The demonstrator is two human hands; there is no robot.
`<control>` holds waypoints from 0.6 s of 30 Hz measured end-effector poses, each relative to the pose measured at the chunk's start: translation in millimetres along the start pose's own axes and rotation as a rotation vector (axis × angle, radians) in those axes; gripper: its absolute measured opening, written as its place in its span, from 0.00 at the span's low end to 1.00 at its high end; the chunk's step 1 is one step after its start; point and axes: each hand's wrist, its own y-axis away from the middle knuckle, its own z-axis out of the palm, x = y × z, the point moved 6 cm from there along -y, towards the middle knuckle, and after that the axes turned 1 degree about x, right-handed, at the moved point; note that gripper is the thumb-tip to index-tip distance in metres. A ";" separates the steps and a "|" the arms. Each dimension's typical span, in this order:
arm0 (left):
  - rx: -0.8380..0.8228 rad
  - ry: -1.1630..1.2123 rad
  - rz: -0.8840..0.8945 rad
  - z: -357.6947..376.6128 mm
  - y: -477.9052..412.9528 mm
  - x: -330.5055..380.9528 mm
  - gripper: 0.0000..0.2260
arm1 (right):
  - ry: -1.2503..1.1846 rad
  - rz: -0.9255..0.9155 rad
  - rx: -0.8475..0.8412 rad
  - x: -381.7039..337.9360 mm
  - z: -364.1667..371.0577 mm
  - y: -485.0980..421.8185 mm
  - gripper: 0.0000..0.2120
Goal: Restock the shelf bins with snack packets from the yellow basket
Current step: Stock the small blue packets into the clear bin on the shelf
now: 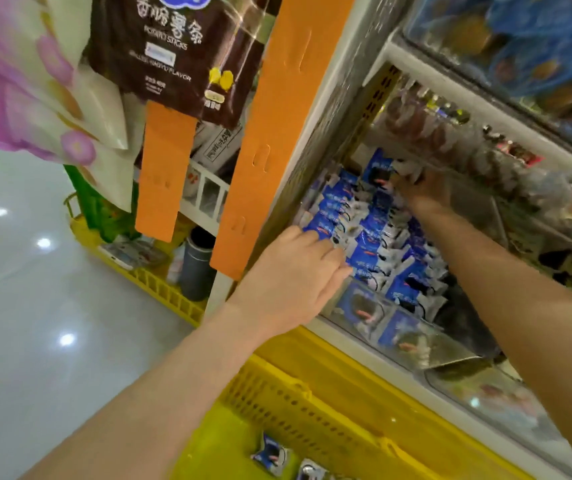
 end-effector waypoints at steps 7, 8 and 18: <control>0.144 0.034 0.061 3.2 3.2 -3.2 0.16 | 0.061 -0.208 -0.059 -19.7 35.1 -25.9 0.11; 0.150 0.027 0.065 4.0 3.3 -3.6 0.16 | 0.030 -0.194 -0.109 -18.1 39.4 -27.4 0.11; 0.121 0.055 0.039 3.4 3.0 -0.9 0.15 | 0.002 -0.172 -0.097 -9.3 29.8 -25.0 0.14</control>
